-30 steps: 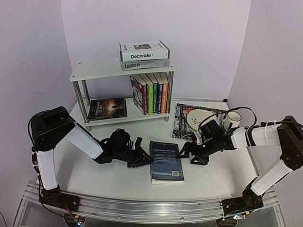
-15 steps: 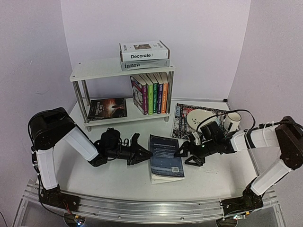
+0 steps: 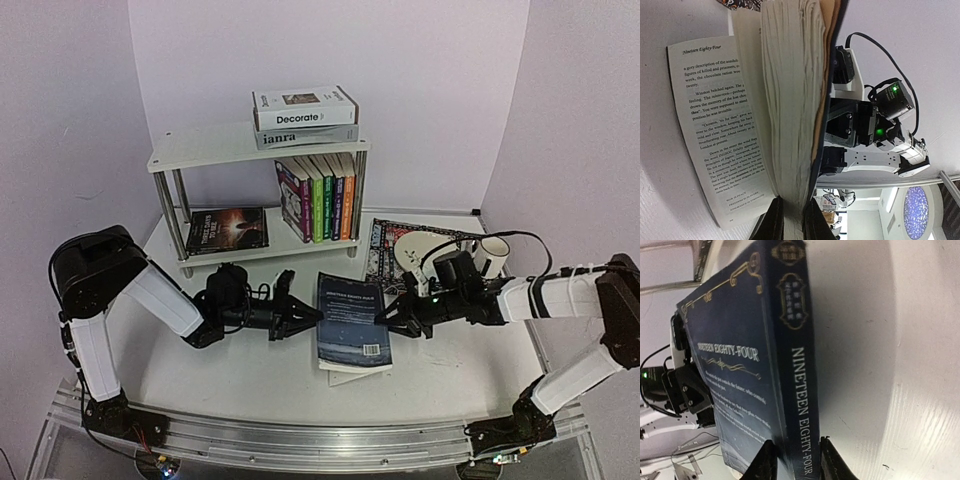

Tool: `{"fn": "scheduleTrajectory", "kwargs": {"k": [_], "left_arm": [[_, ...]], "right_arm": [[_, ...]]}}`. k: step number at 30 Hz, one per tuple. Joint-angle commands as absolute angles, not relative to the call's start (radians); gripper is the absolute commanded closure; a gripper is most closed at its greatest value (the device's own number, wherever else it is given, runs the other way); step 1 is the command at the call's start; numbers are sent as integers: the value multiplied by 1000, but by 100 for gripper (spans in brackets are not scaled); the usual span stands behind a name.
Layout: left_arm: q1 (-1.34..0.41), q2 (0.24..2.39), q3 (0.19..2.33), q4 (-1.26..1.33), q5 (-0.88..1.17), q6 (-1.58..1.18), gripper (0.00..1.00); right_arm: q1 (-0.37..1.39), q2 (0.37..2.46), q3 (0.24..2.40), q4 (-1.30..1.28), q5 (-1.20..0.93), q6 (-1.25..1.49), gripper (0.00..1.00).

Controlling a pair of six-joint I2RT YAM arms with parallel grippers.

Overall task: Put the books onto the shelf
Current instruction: Pick up the book from the center of the board.

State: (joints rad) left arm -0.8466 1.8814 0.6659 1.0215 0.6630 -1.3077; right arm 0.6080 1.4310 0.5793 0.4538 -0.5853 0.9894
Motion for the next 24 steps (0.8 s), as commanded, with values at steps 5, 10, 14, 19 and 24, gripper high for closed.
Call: {"fn": "scheduleTrajectory", "kwargs": {"k": [5, 10, 14, 19, 24], "left_arm": [[-854, 1833, 696, 1181, 681, -1271, 100], [-853, 1842, 691, 1126, 660, -1263, 83], [-853, 1809, 689, 1029, 633, -1214, 59], [-853, 1729, 726, 815, 578, -1102, 34], [-851, 1655, 729, 701, 539, -1014, 32]], "right_arm": [[619, 1307, 629, 445, -634, 970, 99], [622, 1280, 731, 240, -581, 835, 100], [679, 1296, 980, -209, -323, 541, 100], [684, 1317, 1104, -340, -215, 396, 100], [704, 1395, 1279, -524, 29, 190, 100]]}}
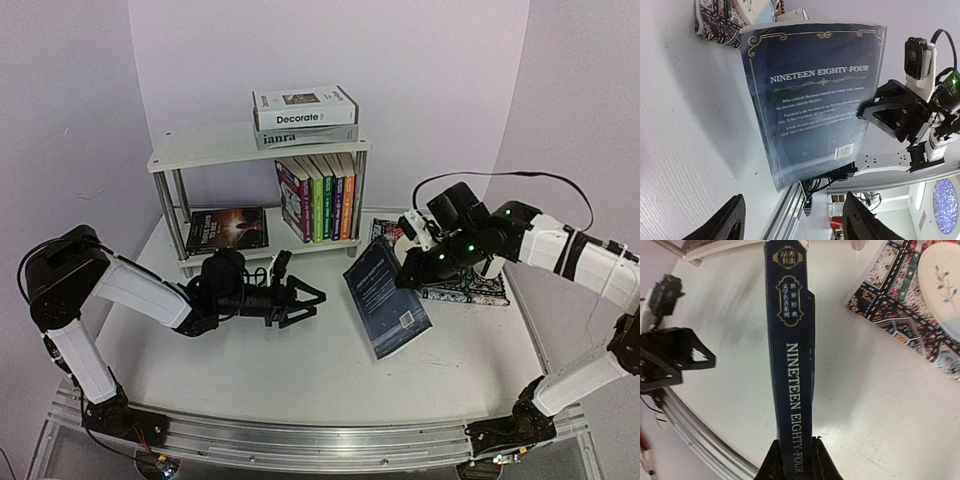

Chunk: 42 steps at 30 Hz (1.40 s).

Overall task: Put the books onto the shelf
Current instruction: Pick up the book from the center of the board.

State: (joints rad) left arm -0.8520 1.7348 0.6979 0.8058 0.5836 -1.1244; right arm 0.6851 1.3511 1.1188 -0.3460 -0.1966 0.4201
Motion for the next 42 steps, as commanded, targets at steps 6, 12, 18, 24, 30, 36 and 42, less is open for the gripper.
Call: {"fn": "scheduleTrajectory", "kwargs": {"k": [6, 12, 18, 24, 30, 36, 42], "left_arm": [[-804, 1595, 700, 639, 534, -979, 34], [-774, 1481, 719, 414, 425, -847, 34], [-745, 1365, 791, 118, 250, -711, 31], [-733, 1265, 822, -69, 84, -644, 25], [-730, 1243, 799, -73, 127, -583, 24], [-732, 1225, 777, -61, 233, -510, 24], [-748, 1117, 608, 124, 407, -419, 25]], "right_arm": [[718, 1478, 1390, -604, 274, 36, 100], [862, 1544, 1371, -550, 505, -114, 100], [1093, 1602, 1261, -412, 668, -233, 100], [1278, 1629, 1197, -316, 690, -260, 98], [1371, 1688, 1185, -302, 639, -227, 91], [1394, 1710, 1152, -269, 594, -204, 91], [1394, 1661, 1098, -194, 587, -240, 95]]}}
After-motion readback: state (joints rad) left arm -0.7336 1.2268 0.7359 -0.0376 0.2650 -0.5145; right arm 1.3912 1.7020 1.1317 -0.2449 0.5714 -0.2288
